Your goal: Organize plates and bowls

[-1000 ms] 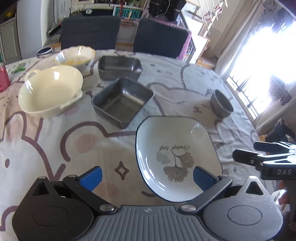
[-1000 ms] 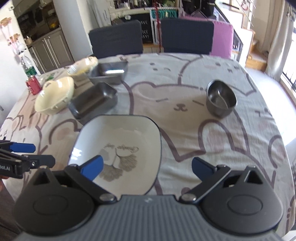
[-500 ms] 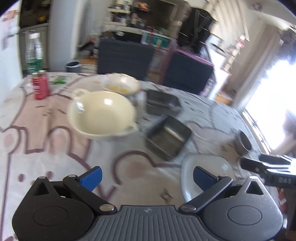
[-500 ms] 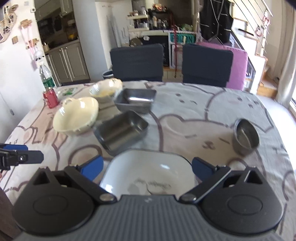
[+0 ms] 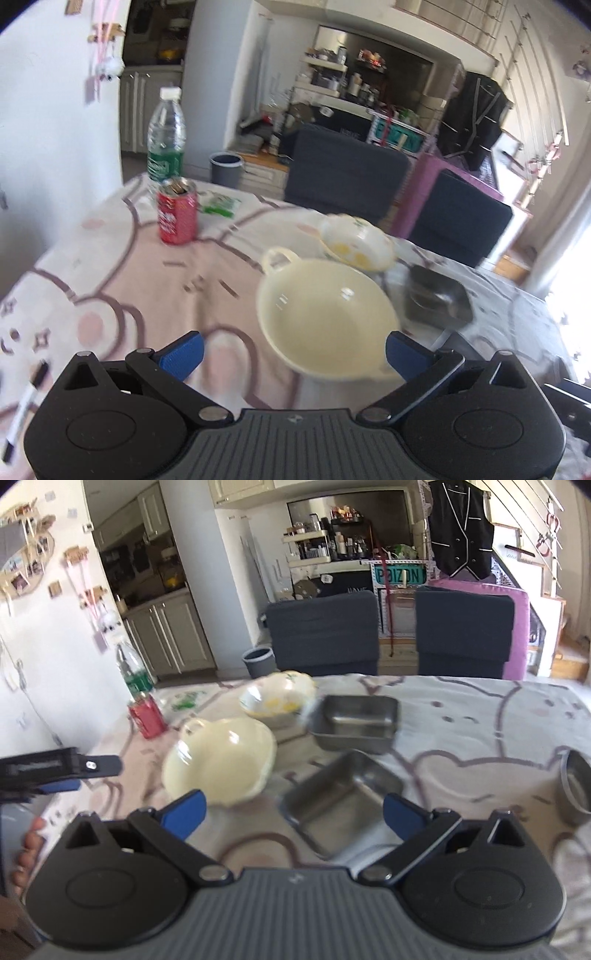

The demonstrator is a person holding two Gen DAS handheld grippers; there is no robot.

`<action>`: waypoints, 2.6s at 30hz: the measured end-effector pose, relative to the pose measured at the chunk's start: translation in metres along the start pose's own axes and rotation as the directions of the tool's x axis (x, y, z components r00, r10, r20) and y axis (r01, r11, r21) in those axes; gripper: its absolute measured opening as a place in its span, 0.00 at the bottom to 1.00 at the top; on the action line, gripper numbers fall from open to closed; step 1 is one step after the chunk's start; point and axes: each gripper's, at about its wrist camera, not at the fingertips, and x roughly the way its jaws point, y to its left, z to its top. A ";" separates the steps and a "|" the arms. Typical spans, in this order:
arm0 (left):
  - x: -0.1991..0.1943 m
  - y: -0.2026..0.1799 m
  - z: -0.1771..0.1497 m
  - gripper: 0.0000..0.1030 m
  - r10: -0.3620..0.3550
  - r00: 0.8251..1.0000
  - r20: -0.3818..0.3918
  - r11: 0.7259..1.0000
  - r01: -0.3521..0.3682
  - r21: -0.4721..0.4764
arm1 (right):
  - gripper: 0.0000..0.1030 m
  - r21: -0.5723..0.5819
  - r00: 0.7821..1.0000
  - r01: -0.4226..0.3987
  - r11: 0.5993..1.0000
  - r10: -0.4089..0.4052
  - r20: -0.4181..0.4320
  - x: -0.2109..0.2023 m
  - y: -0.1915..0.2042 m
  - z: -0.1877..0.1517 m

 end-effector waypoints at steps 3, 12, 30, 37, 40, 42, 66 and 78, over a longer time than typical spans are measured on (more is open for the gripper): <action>0.015 0.007 0.011 1.00 0.033 0.999 0.020 0.999 -0.033 0.001 | 1.00 0.034 0.999 -0.026 0.999 0.025 0.026 0.014 0.012 0.007; 0.069 0.031 0.037 1.00 -0.110 0.993 0.033 0.994 0.110 0.010 | 1.00 0.303 0.986 -0.090 0.949 0.127 -0.104 0.076 0.020 0.014; 0.170 0.038 0.059 0.56 -0.071 0.996 -0.053 0.997 0.072 0.013 | 0.36 0.579 0.944 -0.028 0.815 0.212 -0.252 0.147 0.007 -0.005; 0.188 0.034 0.058 0.50 0.034 0.997 -0.063 0.997 -0.029 0.074 | 0.27 0.534 0.942 -0.008 0.845 0.186 -0.279 0.161 0.009 -0.004; 0.192 0.038 0.059 0.51 0.058 0.996 -0.062 0.997 -0.055 0.056 | 0.24 0.531 0.942 -0.009 0.847 0.185 -0.280 0.163 0.010 -0.004; 0.194 0.039 0.059 0.51 0.061 0.996 -0.072 0.997 -0.058 0.045 | 0.24 0.524 0.943 -0.010 0.852 0.182 -0.278 0.164 0.011 -0.004; 0.128 0.062 0.019 0.48 0.100 0.980 -0.173 0.966 -0.054 0.252 | 0.14 0.299 0.969 0.019 0.954 0.057 -0.242 0.178 0.016 0.018; 0.125 0.084 0.026 0.57 -0.086 0.974 -0.208 0.996 0.091 0.014 | 0.36 0.246 0.971 -0.059 0.967 0.112 -0.210 0.183 0.011 0.030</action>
